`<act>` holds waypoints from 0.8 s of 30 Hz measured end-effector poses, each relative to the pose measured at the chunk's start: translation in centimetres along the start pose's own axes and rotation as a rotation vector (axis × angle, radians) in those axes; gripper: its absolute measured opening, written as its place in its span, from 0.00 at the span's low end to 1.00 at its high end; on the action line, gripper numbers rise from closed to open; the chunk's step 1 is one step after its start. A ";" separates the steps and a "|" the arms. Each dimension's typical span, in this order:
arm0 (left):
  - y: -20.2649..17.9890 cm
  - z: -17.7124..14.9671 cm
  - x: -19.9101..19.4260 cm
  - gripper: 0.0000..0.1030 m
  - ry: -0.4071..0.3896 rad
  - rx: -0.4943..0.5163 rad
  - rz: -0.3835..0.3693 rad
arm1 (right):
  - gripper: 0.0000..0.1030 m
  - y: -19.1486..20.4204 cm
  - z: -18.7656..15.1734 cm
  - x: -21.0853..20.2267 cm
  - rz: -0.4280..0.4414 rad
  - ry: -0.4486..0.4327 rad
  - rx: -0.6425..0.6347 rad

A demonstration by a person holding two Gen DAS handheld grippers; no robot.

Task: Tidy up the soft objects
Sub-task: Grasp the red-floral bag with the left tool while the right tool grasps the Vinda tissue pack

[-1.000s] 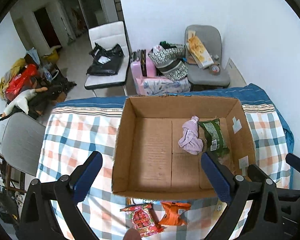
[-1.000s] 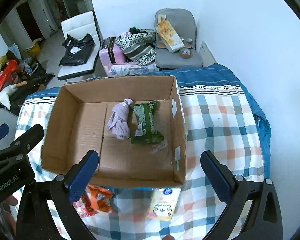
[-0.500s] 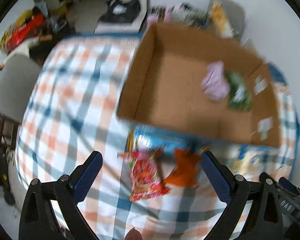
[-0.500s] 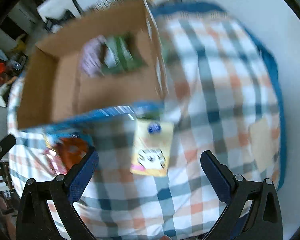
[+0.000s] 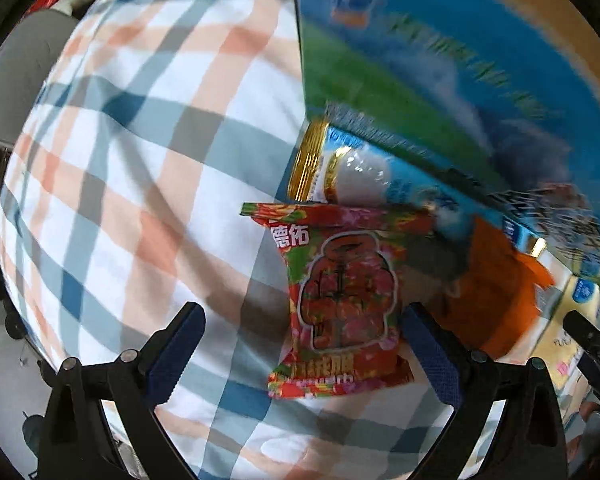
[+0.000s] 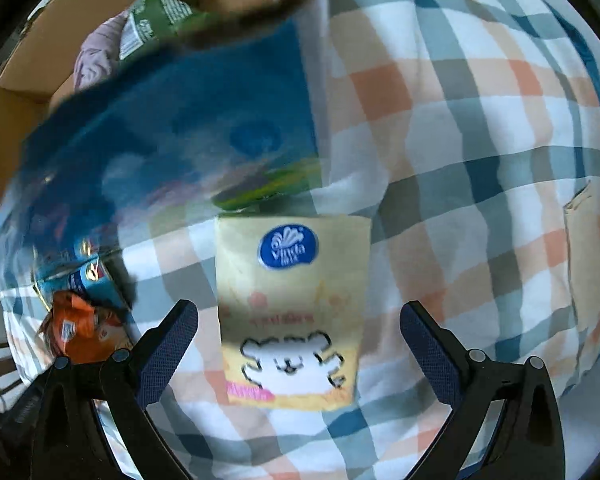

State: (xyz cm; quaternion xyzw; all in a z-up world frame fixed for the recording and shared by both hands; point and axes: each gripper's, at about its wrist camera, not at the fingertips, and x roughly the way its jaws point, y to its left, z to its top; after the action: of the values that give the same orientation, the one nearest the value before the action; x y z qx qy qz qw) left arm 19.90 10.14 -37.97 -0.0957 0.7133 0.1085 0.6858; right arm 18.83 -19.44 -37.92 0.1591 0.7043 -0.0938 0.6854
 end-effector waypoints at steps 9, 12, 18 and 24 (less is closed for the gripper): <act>-0.8 -0.6 2.1 0.56 0.014 0.019 -0.010 | 0.64 -0.6 -0.5 1.3 0.006 0.035 0.003; -1.0 -1.4 1.5 0.44 0.008 0.050 -0.003 | 0.64 -1.1 -1.3 1.3 0.019 0.066 -0.014; -1.8 -5.2 0.5 0.44 0.064 0.095 -0.043 | 0.64 -1.6 -5.9 1.4 0.056 0.170 -0.087; -3.9 -8.8 2.4 0.45 0.094 0.211 0.019 | 0.64 -1.3 -10.6 2.7 0.020 0.229 -0.175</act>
State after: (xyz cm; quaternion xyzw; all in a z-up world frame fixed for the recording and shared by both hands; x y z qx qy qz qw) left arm 12.47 3.90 -40.13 -0.0215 0.7530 0.0346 0.6567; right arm 8.48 -16.66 -40.26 0.1154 0.7819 -0.0064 0.6126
